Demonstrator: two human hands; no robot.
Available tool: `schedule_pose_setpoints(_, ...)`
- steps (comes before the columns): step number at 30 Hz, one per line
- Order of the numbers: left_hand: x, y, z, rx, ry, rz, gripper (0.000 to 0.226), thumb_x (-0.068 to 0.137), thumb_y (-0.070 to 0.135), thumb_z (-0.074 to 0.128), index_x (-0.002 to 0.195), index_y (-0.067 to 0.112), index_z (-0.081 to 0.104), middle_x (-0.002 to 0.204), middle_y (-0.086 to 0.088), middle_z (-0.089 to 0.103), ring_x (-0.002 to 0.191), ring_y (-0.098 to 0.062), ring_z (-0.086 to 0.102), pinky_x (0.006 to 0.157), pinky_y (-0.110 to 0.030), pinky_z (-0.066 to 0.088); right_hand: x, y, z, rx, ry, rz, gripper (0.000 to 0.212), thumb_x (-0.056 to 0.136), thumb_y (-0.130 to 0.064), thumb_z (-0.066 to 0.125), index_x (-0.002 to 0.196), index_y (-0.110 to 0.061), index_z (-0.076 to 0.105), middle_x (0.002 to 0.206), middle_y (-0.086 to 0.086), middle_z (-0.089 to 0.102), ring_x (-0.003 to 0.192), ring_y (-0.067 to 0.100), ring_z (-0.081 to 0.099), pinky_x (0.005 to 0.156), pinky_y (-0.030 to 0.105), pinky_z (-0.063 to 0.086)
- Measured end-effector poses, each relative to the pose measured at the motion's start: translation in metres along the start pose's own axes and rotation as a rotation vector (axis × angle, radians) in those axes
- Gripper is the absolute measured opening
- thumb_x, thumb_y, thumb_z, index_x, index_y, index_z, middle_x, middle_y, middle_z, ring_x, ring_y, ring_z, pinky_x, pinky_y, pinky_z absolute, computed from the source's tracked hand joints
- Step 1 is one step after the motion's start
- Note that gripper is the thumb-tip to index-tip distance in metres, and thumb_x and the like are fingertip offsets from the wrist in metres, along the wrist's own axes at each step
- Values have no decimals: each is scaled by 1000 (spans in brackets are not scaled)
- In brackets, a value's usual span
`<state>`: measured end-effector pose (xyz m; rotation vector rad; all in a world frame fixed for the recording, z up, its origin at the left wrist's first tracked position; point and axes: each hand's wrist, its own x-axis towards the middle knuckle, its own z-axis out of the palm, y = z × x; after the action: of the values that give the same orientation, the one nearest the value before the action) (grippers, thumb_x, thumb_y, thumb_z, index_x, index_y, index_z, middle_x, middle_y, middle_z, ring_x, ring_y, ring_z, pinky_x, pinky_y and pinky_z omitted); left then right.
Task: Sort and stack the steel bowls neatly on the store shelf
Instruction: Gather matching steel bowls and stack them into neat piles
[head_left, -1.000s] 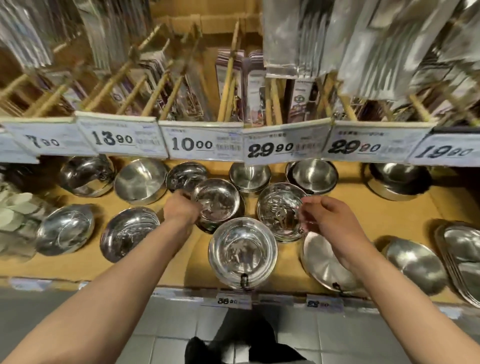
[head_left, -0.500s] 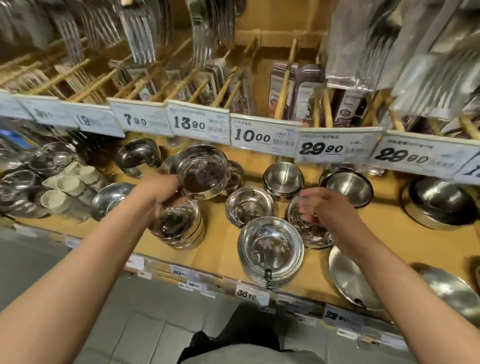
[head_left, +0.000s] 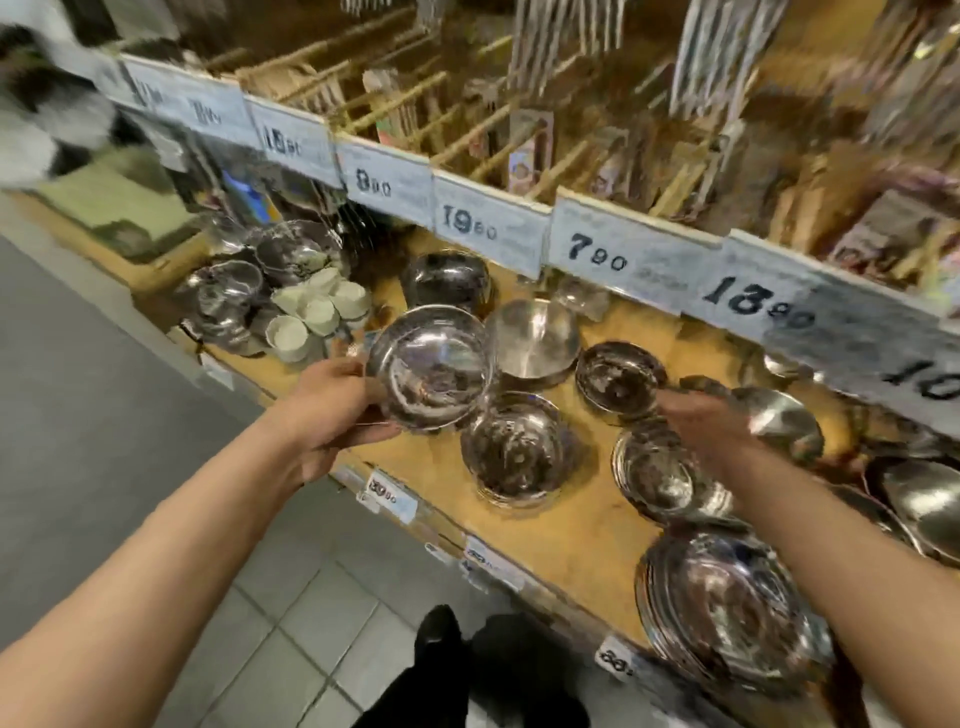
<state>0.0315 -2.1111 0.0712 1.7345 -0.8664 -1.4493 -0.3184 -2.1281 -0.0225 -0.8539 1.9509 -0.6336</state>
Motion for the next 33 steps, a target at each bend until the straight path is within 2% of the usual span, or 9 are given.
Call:
schedule_pose_setpoints(2,16,-1,-16,21,-28,-20,31,85,-15,58,103,7,71,85,-7,78,70,-13,74,54,-21,59,16,-7,10,19,50,48,42,101,-27,57,132,1,60,136,24,60,123,39,60,84,34,56)
schedule_pose_setpoints(4,32,-2,-28,27,-33,-46,31,88,-13,55,106,8,70,85,-5,80,69,-12,75,54,-20,59,36,-16,22,-55,162,61,44,101,-27,57,135,1,54,136,15,59,121,33,60,64,18,47)
schedule_pose_setpoints(7,53,0,-34,-3,-60,-76,29,89,-11,56,106,8,70,93,-6,80,76,-13,77,57,-21,60,50,-27,32,-274,172,103,42,103,-25,53,131,6,55,130,21,61,109,36,59,75,30,44)
schedule_pose_setpoints(12,79,11,-26,27,-108,-93,30,87,-12,57,104,8,71,96,-11,78,79,-20,77,57,-22,61,61,-29,38,-468,172,109,34,102,-22,52,123,2,61,136,24,59,124,39,56,97,39,46)
schedule_pose_setpoints(17,93,22,-14,86,-196,-113,25,88,-13,56,96,8,66,91,-16,71,86,-30,70,59,-27,63,42,-36,35,-326,217,101,35,104,-22,48,124,2,64,133,23,62,123,37,57,94,33,42)
schedule_pose_setpoints(20,100,25,-4,136,-265,-118,29,88,-10,58,108,8,69,103,-18,73,89,-26,71,62,-28,64,24,-42,32,-206,303,53,34,104,-21,47,125,-1,64,135,21,62,125,35,58,98,39,47)
schedule_pose_setpoints(25,97,32,10,150,-395,-89,26,88,-13,55,100,6,69,99,-17,70,83,-24,70,47,-22,58,-25,-36,17,137,271,140,32,101,-10,53,129,6,59,125,29,65,95,36,70,53,21,54)
schedule_pose_setpoints(30,74,40,25,180,-454,-37,22,84,-16,54,95,0,63,79,-17,69,60,-21,68,61,-35,62,-89,-33,1,414,321,136,15,102,-12,56,99,2,62,87,17,75,56,19,70,45,19,54)
schedule_pose_setpoints(33,58,43,33,235,-512,-17,23,83,-18,51,88,3,60,67,-13,69,55,-21,69,55,-36,62,-120,-29,-11,561,208,117,12,101,-7,56,110,0,60,88,19,77,62,21,73,57,34,64)
